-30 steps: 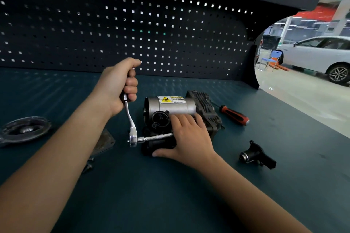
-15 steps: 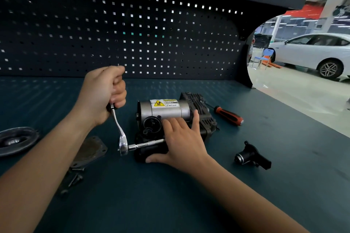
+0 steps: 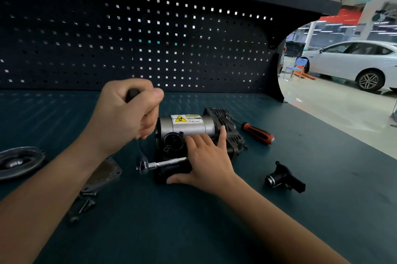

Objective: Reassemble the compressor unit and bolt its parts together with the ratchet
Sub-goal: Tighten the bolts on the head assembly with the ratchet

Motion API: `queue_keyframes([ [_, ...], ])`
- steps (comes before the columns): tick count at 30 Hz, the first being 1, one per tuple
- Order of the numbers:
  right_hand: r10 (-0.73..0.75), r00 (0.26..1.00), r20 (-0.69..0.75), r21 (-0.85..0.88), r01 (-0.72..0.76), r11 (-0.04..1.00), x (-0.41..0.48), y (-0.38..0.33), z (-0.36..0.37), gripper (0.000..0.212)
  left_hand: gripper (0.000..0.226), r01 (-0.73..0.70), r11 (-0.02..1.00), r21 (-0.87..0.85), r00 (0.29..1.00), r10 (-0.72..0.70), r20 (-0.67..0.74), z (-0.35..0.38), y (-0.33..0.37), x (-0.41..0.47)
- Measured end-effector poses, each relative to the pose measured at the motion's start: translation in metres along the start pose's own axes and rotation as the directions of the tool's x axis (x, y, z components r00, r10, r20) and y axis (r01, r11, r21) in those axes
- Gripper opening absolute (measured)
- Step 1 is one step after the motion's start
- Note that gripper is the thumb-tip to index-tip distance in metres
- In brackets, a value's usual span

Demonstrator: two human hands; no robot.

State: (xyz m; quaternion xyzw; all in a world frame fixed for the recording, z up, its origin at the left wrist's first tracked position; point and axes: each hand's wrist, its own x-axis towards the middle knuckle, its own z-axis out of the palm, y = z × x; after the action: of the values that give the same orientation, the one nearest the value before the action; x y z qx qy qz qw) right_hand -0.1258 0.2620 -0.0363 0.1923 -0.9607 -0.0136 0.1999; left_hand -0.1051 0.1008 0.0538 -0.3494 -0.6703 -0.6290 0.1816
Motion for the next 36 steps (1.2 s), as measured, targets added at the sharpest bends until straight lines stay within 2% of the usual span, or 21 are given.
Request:
queue_keyframes([
  [3, 0.017, 1.0, 0.011, 0.034, -0.018, 0.999, -0.001, 0.0, 0.001, 0.093, 0.04, 0.037, 0.999, -0.022, 0.997, -0.039, -0.059, -0.002, -0.003, -0.006],
  [6, 0.016, 1.0, 0.004, 0.042, -0.016, 0.999, -0.001, 0.001, 0.001, 0.097, 0.046, 0.185, 0.971, -0.152, 0.963, -0.21, -0.17, -0.006, -0.013, 0.002],
  [8, 0.001, 1.0, 0.019, 0.036, -0.002, 0.999, 0.002, 0.002, -0.002, 0.098, 0.043, 0.311, 0.903, -0.298, 0.897, -0.382, -0.222, -0.009, -0.02, 0.014],
  [11, -0.032, 0.998, 0.055, 0.031, 0.03, 0.999, 0.009, 0.005, -0.005, 0.095, 0.035, 0.437, 0.769, -0.467, 0.752, -0.597, -0.279, -0.017, -0.035, 0.028],
  [14, -0.056, 0.997, 0.054, 0.037, 0.054, 0.998, 0.012, 0.008, -0.005, 0.091, 0.029, 0.544, 0.666, -0.51, 0.638, -0.723, -0.265, -0.028, -0.044, 0.035],
  [17, -0.059, 0.997, 0.049, 0.049, 0.057, 0.997, 0.013, 0.01, -0.002, 0.091, 0.029, 0.632, 0.594, -0.498, 0.578, -0.789, -0.206, -0.031, -0.043, 0.037],
  [19, -0.06, 0.997, 0.05, 0.057, 0.057, 0.997, 0.015, 0.011, -0.001, 0.09, 0.036, 0.651, 0.626, -0.429, 0.603, -0.77, -0.209, -0.028, -0.038, 0.037],
  [22, -0.07, 0.996, 0.064, 0.051, 0.067, 0.996, 0.02, 0.013, -0.003, 0.091, 0.053, 0.594, 0.753, -0.283, 0.722, -0.654, -0.226, -0.02, -0.025, 0.04],
  [25, -0.075, 0.994, 0.079, 0.059, 0.071, 0.996, 0.022, 0.013, -0.004, 0.091, 0.053, 0.515, 0.831, -0.211, 0.805, -0.553, -0.214, -0.014, -0.011, 0.038],
  [30, -0.072, 0.995, 0.066, 0.064, 0.068, 0.996, 0.022, 0.012, -0.004, 0.089, 0.053, 0.41, 0.896, -0.169, 0.866, -0.44, -0.237, -0.011, -0.009, 0.031],
  [36, -0.076, 0.995, 0.067, 0.078, 0.07, 0.994, 0.022, 0.013, -0.002, 0.091, 0.057, 0.33, 0.931, -0.156, 0.905, -0.359, -0.227, -0.008, -0.006, 0.024],
])
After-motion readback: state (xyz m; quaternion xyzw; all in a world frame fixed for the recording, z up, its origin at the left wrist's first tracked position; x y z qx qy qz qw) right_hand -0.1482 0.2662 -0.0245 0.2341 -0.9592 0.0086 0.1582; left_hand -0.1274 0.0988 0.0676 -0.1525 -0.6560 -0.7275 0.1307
